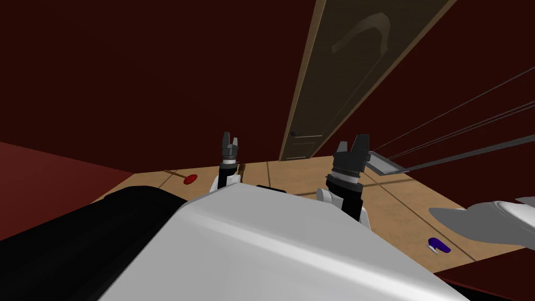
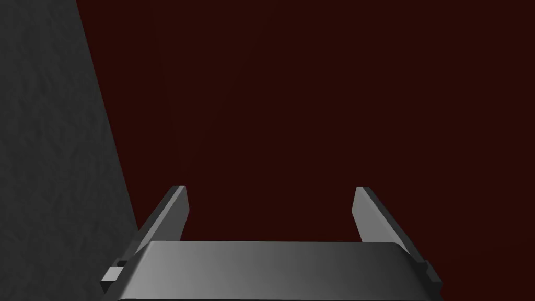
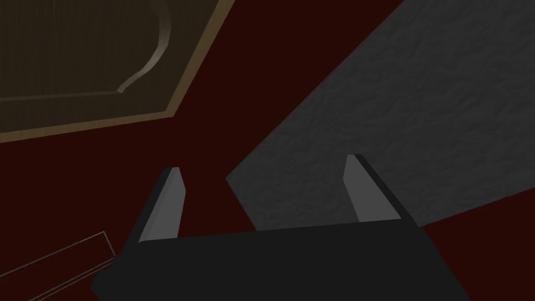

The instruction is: Pull the door open

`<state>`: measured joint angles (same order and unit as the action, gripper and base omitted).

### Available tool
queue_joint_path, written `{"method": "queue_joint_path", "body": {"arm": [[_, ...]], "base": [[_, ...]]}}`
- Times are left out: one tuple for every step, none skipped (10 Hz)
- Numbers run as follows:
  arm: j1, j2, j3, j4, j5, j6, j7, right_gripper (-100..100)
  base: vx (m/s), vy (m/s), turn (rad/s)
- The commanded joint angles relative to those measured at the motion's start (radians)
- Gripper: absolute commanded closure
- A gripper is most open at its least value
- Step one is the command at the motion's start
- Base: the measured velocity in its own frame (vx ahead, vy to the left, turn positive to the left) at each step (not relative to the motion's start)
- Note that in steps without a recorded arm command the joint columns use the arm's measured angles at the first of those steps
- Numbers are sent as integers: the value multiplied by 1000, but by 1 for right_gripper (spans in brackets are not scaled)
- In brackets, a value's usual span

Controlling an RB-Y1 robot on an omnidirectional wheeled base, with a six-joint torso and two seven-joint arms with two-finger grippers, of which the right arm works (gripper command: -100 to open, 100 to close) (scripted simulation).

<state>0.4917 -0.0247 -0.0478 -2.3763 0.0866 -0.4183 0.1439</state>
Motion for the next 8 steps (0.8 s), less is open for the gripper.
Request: {"method": "queue_joint_path", "body": {"arm": [[-10,-10,-1,38,-5,-7,-9,-100],[-15,-16,-2,58,-8,-11,-14,-100],[-20,-21,-2,77,-10,-15,-19,-100],[-28,-28,-3,105,-14,-21,-25,-100],[-35,-35,-4,133,-18,-26,-32,-100],[-43,-43,-5,162,-22,-32,-39,-100],[-52,-52,-6,198,-27,-39,-48,-100],[-62,-61,-7,223,-31,-46,-57,-100]], "base": [[49,-12,84],[68,-33,95],[78,-27,61],[81,-24,62],[76,-17,89],[84,-26,118],[89,-41,110],[91,-42,101]]}}
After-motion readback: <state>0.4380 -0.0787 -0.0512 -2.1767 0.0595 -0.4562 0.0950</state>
